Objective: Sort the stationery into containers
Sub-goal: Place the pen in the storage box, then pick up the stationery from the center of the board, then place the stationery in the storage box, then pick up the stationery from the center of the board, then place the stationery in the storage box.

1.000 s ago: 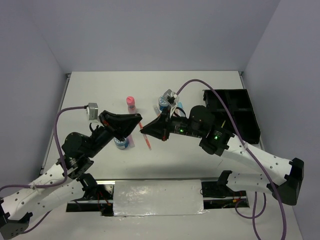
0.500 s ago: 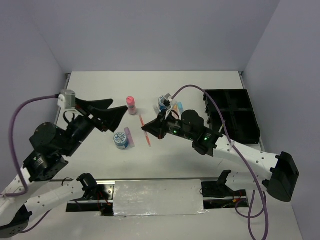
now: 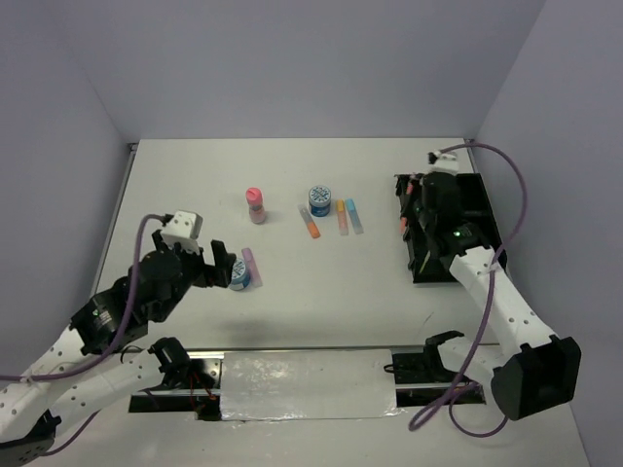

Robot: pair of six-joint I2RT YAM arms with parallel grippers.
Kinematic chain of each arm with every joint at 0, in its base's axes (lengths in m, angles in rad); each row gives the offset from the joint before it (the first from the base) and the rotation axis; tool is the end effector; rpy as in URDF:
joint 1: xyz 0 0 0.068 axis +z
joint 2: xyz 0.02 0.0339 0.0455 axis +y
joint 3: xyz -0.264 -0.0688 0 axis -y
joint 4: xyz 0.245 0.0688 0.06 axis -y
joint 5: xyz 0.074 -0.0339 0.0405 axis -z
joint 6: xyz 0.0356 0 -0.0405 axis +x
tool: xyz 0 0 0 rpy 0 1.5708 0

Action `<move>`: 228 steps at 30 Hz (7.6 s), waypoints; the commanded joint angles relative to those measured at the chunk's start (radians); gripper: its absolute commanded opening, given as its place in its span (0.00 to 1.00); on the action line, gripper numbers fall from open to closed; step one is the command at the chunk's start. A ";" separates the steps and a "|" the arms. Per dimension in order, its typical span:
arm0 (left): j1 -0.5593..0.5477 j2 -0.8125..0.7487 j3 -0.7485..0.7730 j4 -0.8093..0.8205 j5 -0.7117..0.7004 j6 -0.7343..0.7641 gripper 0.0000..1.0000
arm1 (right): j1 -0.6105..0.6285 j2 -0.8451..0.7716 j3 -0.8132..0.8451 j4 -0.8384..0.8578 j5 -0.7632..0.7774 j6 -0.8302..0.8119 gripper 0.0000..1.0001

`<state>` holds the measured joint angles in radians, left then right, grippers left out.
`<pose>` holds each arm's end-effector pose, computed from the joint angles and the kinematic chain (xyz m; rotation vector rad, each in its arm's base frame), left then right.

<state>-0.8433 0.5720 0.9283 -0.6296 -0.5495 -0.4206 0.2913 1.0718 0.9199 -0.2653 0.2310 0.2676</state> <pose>0.0852 -0.0677 0.3699 0.0014 1.8204 -0.3925 0.2363 0.0623 0.3235 0.1255 1.9747 0.1340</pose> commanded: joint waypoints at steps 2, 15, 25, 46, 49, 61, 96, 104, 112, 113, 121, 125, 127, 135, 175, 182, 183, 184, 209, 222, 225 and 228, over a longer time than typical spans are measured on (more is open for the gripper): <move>-0.004 -0.069 -0.068 -0.013 0.037 0.022 0.99 | -0.161 -0.009 0.023 -0.143 0.134 0.050 0.00; -0.004 -0.023 -0.086 0.011 0.094 0.048 0.99 | -0.284 0.163 0.034 -0.166 0.100 0.082 0.00; -0.002 -0.034 -0.091 0.021 0.117 0.055 0.99 | -0.323 0.200 -0.078 -0.086 0.156 0.140 0.01; -0.003 -0.015 -0.092 0.021 0.123 0.057 0.99 | -0.327 0.258 -0.124 -0.037 0.082 0.176 0.23; -0.004 -0.015 -0.092 0.021 0.123 0.057 0.99 | -0.328 0.264 -0.125 -0.034 0.076 0.179 0.32; -0.002 -0.014 -0.089 0.013 0.096 0.049 0.99 | -0.311 0.087 -0.093 -0.090 -0.036 0.137 0.62; 0.156 0.083 -0.078 -0.010 0.057 0.025 0.99 | 0.082 0.932 0.551 -0.204 -0.064 -0.130 0.69; 0.156 0.078 -0.080 -0.005 0.069 0.028 0.99 | 0.077 1.005 0.592 -0.259 -0.081 -0.137 0.57; 0.156 0.066 -0.082 -0.002 0.077 0.032 0.99 | 0.080 1.074 0.637 -0.324 -0.127 -0.142 0.39; 0.156 0.068 -0.082 -0.002 0.082 0.032 0.99 | 0.078 1.074 0.639 -0.324 -0.136 -0.145 0.32; 0.156 0.063 -0.082 0.001 0.086 0.034 0.99 | 0.062 0.862 0.547 -0.220 -0.226 -0.111 0.00; 0.156 0.057 -0.082 0.002 0.086 0.036 0.99 | 0.023 0.760 0.573 -0.235 -0.282 -0.117 0.00; 0.154 0.051 -0.083 0.001 0.088 0.037 0.99 | 0.002 0.713 0.594 -0.250 -0.285 -0.130 0.00; 0.154 0.031 -0.086 0.005 0.089 0.036 0.99 | -0.210 0.692 0.657 -0.315 -0.150 -0.054 0.00; 0.156 0.061 -0.080 0.001 0.076 0.036 0.99 | -0.072 0.596 0.595 -0.271 -0.025 -0.042 0.62; 0.158 0.042 -0.066 -0.048 -0.047 -0.020 0.99 | 0.135 0.678 0.591 -0.285 -0.015 -0.034 0.66; 0.159 0.040 -0.068 -0.045 -0.046 -0.018 0.99 | 0.163 0.713 0.600 -0.287 -0.013 -0.030 0.67; 0.159 0.039 -0.068 -0.044 -0.046 -0.018 0.99 | 0.173 0.734 0.605 -0.287 -0.012 -0.024 0.67; 0.159 0.048 -0.074 -0.022 0.020 0.009 0.99 | 0.192 0.998 0.603 -0.262 -0.074 -0.024 0.10; 0.159 0.031 -0.078 -0.016 0.036 0.016 0.99 | 0.023 0.659 0.484 -0.201 -0.061 0.085 0.00; 0.159 0.022 -0.080 -0.013 0.039 0.016 0.99 | -0.062 0.634 0.470 -0.195 -0.021 0.142 0.00; 0.159 0.016 -0.080 -0.013 0.039 0.016 0.99 | -0.161 0.620 0.451 -0.176 -0.016 0.192 0.00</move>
<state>-0.6884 0.6033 0.8379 -0.6846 -0.5167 -0.4202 0.1902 1.7115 1.3941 -0.4671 0.1829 0.3813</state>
